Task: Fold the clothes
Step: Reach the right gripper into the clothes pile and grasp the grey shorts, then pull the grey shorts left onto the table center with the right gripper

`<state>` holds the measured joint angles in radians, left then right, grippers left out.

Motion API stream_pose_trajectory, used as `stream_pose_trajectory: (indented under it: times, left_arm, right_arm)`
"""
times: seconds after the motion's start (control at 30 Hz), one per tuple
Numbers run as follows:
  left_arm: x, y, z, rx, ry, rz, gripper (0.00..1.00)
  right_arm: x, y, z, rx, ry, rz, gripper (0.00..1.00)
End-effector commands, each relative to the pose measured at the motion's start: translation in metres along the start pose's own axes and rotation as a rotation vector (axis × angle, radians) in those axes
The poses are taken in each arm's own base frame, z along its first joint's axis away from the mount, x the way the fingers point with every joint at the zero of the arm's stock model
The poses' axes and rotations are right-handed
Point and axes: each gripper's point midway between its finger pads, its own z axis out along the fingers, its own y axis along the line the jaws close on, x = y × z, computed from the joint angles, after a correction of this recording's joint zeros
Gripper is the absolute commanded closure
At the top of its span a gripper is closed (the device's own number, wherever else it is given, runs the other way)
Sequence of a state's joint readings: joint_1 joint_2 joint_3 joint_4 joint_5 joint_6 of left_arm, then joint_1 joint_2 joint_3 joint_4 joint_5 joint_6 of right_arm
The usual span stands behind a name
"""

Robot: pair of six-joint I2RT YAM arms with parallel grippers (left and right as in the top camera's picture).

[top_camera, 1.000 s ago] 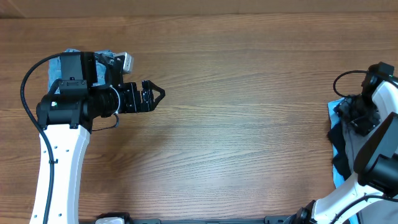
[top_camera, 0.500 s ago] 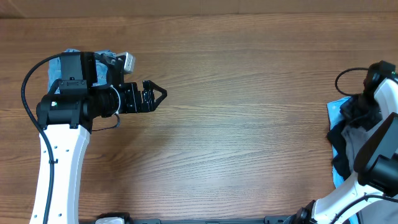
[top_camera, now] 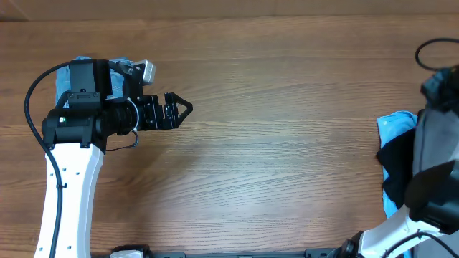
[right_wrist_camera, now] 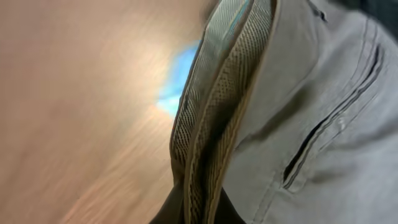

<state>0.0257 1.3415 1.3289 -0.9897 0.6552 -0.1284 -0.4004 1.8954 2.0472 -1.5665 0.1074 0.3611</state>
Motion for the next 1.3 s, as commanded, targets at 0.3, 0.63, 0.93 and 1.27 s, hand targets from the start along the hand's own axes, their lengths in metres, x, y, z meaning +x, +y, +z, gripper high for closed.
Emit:
stream_pose_trajectory:
  times: [0.3, 0.63, 0.93, 1.27]
  left_arm:
    - [-0.046, -0.018, -0.041, 0.001, -0.147, 0.079, 0.0]
    - [-0.082, -0.025, -0.108, -0.066, -0.309, 0.125, 0.0]
    - [-0.059, -0.041, -0.052, -0.051, -0.113, 0.23, 0.47]
    - [-0.004, -0.016, 0.127, -0.135, 0.342, 0.335, 0.96]
  right_arm:
    - [0.178, 0.257, -0.073, -0.444, -0.065, -0.597, 0.96]
    - [0.296, 0.298, -0.063, -0.373, -0.094, -0.807, 0.53]
    - [0.187, 0.233, -0.105, -0.359, -0.187, -0.544, 0.52]
    - [0.149, 0.148, -0.205, -0.572, -0.32, -0.367, 0.48]
